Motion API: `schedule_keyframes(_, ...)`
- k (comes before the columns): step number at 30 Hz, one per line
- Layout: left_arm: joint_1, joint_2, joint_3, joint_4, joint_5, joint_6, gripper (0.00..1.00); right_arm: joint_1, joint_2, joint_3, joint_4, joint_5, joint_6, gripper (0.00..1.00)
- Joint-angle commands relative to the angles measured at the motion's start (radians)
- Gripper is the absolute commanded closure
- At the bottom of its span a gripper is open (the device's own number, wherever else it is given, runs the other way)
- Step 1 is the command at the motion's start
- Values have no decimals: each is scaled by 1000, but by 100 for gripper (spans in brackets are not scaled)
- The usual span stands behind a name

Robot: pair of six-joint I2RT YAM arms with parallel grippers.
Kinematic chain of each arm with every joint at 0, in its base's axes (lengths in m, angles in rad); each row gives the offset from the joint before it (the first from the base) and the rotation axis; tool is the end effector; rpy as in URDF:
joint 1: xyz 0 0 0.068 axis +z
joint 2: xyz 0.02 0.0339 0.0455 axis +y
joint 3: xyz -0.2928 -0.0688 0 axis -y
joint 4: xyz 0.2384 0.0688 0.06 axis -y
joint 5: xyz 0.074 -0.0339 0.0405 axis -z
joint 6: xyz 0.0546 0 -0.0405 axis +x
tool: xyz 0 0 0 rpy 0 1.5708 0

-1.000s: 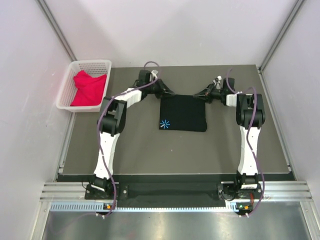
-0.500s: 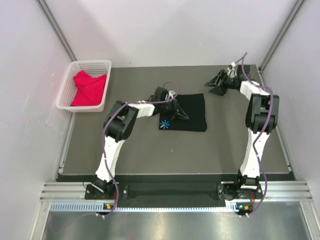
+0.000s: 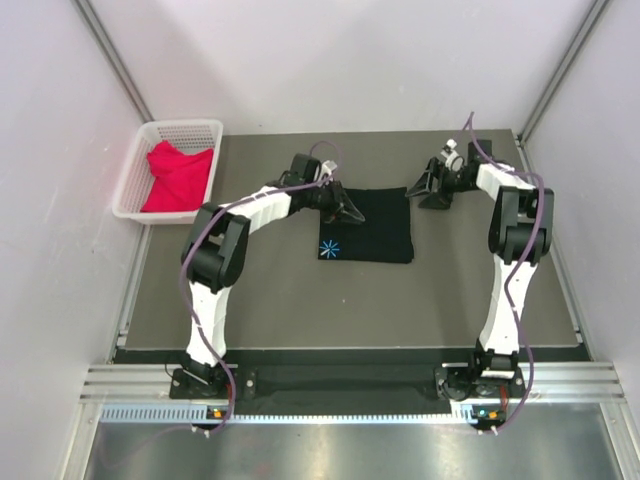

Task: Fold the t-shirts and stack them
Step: Neatly place the folded tshirt to the corner

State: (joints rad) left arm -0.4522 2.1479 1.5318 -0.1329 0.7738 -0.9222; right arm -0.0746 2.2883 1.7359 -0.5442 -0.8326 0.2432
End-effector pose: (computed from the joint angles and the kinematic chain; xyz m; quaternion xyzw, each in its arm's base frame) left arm 0.4257 -0.2492 0.1931 -0.0511 0.8608 -0.5021 0.0665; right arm 0.4991 0.0032 0.1616 0.0469 0.8928 0.4098 0.1810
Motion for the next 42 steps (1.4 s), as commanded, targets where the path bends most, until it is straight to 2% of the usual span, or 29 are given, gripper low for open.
schedule_keyframes(1,0,-141,24,-69,-18,60,80,2,45,69,-26,-36,-113,28)
schedule_keyframes(8,3,-253,-42,-85,-42,68,79,19,105,93,-33,-88,-120,35)
schedule_keyframes(19,72,-335,-70,-91,5,52,78,67,152,97,-40,-83,-114,37)
schedule_keyframes(22,89,-358,-88,-91,18,49,78,110,160,94,-40,-59,-108,43)
schedule_keyframes(25,104,-382,-117,-88,30,49,78,125,149,93,-34,-20,-93,60)
schedule_keyframes(26,107,-390,-125,-83,33,49,78,131,139,93,-36,2,-85,76)
schedule_keyframes(29,128,-413,-157,-77,48,52,77,134,99,86,-54,116,-82,100)
schedule_keyframes(33,156,-454,-197,-103,52,91,77,133,-7,48,-106,332,-139,100)
schedule_keyframes(34,161,-462,-208,-126,29,109,77,133,-29,48,-124,440,-160,100)
schedule_keyframes(37,164,-502,-251,-175,-10,170,77,128,-82,83,-230,625,-283,100)
schedule_keyframes(40,170,-549,-326,-198,-63,190,77,113,-112,117,-275,722,-411,100)
schedule_keyframes(42,175,-580,-373,-205,-83,201,77,82,-113,149,-281,757,-441,100)
